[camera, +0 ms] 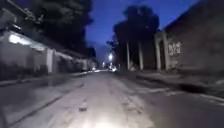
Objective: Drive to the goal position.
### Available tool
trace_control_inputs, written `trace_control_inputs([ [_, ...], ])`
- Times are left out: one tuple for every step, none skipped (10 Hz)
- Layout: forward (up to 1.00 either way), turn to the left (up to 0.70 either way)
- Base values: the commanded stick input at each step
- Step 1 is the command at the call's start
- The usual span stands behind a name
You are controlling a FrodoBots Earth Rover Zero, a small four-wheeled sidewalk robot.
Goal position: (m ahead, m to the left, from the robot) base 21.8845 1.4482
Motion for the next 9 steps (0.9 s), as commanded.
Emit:
trace_control_inputs([
  [0.85, 0.01],
  [0.85, 0.01],
  [0.85, 0.01],
  [0.85, 0.01],
  [0.85, 0.01],
  [0.85, 0.01],
  [0.85, 0.01],
  [0.85, 0.01],
  [0.85, 0.01],
])
